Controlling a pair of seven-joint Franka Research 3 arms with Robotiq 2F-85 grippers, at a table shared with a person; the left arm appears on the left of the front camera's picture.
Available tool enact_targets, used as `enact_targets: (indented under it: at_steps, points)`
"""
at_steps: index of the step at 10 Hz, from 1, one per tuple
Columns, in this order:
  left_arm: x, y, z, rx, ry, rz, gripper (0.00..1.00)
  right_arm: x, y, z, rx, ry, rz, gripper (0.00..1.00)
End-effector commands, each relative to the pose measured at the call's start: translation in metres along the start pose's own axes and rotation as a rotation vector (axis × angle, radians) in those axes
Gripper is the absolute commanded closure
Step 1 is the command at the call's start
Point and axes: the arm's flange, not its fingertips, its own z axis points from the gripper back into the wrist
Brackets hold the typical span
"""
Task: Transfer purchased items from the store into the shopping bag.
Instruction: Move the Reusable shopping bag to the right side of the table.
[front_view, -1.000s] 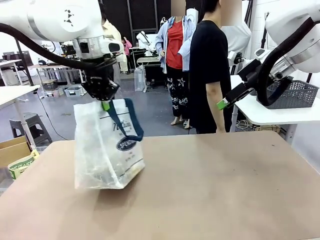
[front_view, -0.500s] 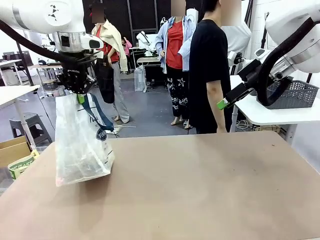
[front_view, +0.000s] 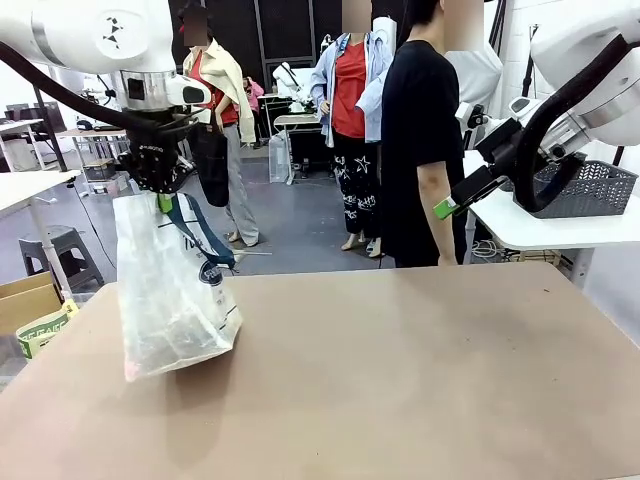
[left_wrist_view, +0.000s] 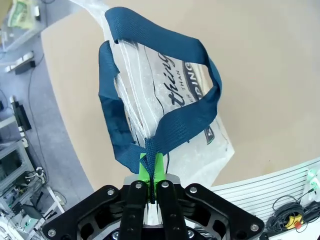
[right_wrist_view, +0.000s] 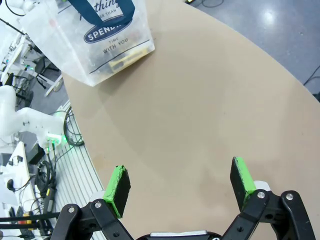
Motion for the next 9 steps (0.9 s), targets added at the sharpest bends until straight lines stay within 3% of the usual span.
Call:
enact_targets:
  at_steps: [1, 4, 9]
  points:
    - [0.001, 0.009, 0.005, 0.038, 0.013, -0.008, 1.00, 0.003, -0.002, -0.001, 0.015, -0.011, -0.009, 0.00]
    - [0.009, 0.044, 0.014, 0.126, 0.006, 0.040, 1.00, 0.003, -0.002, -0.001, 0.015, -0.011, -0.009, 0.00]
    - [0.021, 0.122, -0.002, 0.138, -0.001, 0.059, 1.00, 0.003, -0.002, -0.001, 0.015, -0.011, -0.009, 0.00]
